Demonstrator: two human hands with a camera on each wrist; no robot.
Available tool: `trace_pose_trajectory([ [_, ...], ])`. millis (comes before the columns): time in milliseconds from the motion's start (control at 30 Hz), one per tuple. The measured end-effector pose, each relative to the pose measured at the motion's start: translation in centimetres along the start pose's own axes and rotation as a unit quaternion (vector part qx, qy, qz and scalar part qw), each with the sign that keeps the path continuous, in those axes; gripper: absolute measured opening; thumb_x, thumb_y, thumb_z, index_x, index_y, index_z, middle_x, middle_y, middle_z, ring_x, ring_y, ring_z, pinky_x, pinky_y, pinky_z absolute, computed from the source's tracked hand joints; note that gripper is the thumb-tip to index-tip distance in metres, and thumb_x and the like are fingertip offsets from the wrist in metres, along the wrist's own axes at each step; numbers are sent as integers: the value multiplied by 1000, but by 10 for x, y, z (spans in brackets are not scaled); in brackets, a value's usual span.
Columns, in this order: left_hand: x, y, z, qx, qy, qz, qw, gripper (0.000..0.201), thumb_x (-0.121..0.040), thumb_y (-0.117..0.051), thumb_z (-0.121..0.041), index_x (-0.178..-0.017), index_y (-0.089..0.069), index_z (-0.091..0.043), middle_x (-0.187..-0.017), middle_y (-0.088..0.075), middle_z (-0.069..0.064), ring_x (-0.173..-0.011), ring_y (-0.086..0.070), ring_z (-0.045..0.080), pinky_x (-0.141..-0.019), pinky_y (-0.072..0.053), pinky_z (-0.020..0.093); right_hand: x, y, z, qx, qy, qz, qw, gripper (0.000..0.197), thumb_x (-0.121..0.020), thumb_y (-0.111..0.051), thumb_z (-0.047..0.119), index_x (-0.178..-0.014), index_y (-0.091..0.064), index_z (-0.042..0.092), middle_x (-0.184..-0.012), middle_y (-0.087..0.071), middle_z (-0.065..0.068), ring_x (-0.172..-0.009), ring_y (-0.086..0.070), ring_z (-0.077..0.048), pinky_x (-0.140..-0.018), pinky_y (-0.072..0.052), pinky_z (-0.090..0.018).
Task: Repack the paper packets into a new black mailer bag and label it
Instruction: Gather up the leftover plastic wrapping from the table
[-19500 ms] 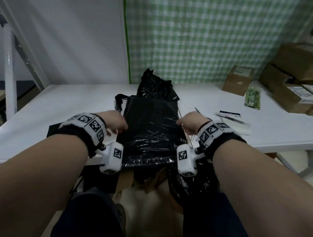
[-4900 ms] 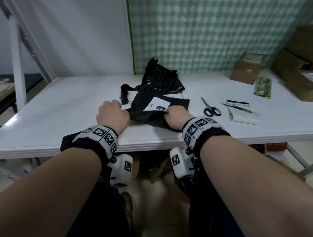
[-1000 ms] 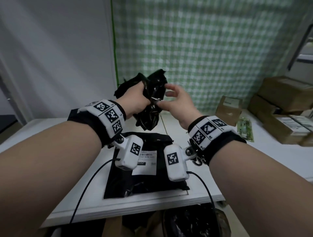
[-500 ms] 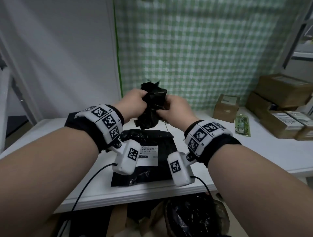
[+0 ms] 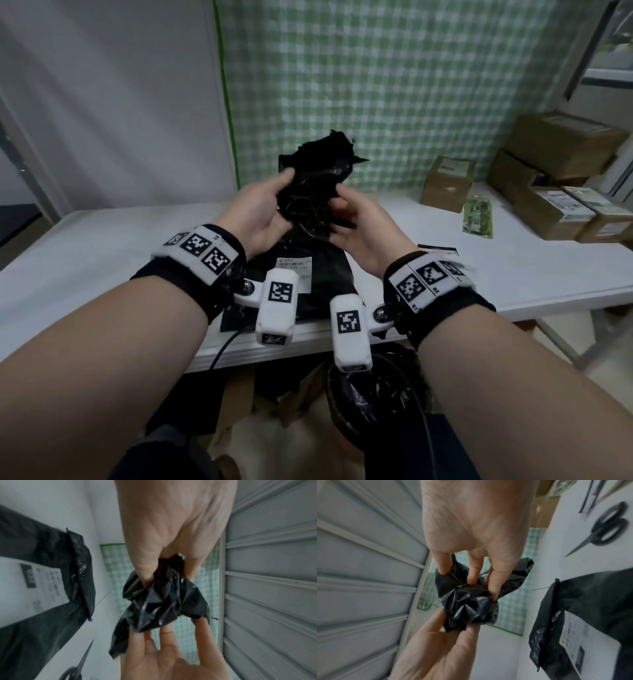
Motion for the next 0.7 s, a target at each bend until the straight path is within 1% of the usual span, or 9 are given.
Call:
trace_pose_trajectory([
  [67, 3, -2, 10, -39, -19, -18, 999, 28, -93, -34, 6, -102, -59, -2, -99, -65, 20, -87, -66, 27, -73, -60, 31, 7, 4, -9, -27, -10, 5, 1000, 45, -95, -47, 43, -117, -61, 6, -91, -65, -2, -92, -64, -19, -82, -55, -31],
  [100, 7, -4, 17, -49, -24, -18, 998, 34, -89, -31, 14, -95, -58, -6, -93, -64, 16, -82, -65, 24, -66, -59, 29, 11, 8, -14, -37, -13, 4, 999, 47, -93, -48, 46, -114, -63, 7, -91, -66, -3, -92, -64, -19, -80, -55, -29],
  [167, 11, -6, 31, -54, -17, 12, 998, 45, -83, -25, 22, -90, -53, -12, -89, -61, 11, -77, -62, 21, -58, -58, 28, 19, 16, -24, -43, -19, -5, 999, 34, -93, -50, 42, -94, -66, 12, -80, -69, 0, -84, -64, -16, -71, -54, -26],
  [233, 15, -6, 46, -64, 10, 50, 997, 52, -78, -22, 26, -97, -50, -14, -92, -60, 10, -76, -61, 20, -55, -56, 27, 25, 27, -35, -44, -29, -24, 998, 22, -96, -50, 28, -87, -65, 15, -68, -69, 2, -74, -62, -15, -65, -55, -26],
  [333, 20, -5, 66, -137, 26, 66, 988, 70, -75, -26, 30, -125, -45, -15, -101, -59, 9, -86, -62, 18, -59, -56, 25, 31, 38, -54, -54, -50, -52, 996, 16, -97, -44, 13, -99, -59, 14, -81, -66, -3, -71, -62, -17, -56, -55, -26],
  [433, 22, -2, 73, -278, -22, 59, 958, 71, -76, -44, 26, -133, -43, -17, -105, -58, 7, -96, -60, 21, -78, -55, 31, 34, 46, -69, -89, -70, -94, 989, 23, -99, -36, 11, -109, -57, 13, -92, -66, -7, -71, -65, -16, -57, -53, -28],
  [533, 26, -1, 76, -470, -59, 85, 877, 73, -71, -71, 3, -133, -46, -27, -125, -51, 11, -105, -60, 26, -87, -55, 33, 36, 51, -78, -115, -79, -119, 983, 35, -99, -34, 12, -127, -53, 2, -106, -65, -15, -82, -65, -23, -66, -55, -33],
  [600, 29, -4, 82, -509, -43, 107, 853, 63, -69, -77, -5, -125, -54, -22, -121, -56, 5, -96, -64, 20, -80, -58, 28, 38, 55, -80, -98, -75, -128, 984, 36, -98, -35, 8, -128, -52, -2, -100, -66, -15, -80, -66, -24, -67, -56, -33],
  [700, 34, -8, 90, -518, -21, 99, 850, 30, -74, -74, -1, -98, -60, -11, -84, -62, -1, -71, -62, 13, -58, -57, 21, 43, 57, -80, -91, -48, -107, 989, 36, -97, -40, 6, -132, -48, 1, -93, -65, -11, -79, -65, -21, -66, -55, -31],
])
Point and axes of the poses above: each hand's wrist, its own x-axis away from the middle knuckle, its own y-axis out of the back of the hand, z = x × y, the point moved 7 cm from there along -x, towards the middle knuckle
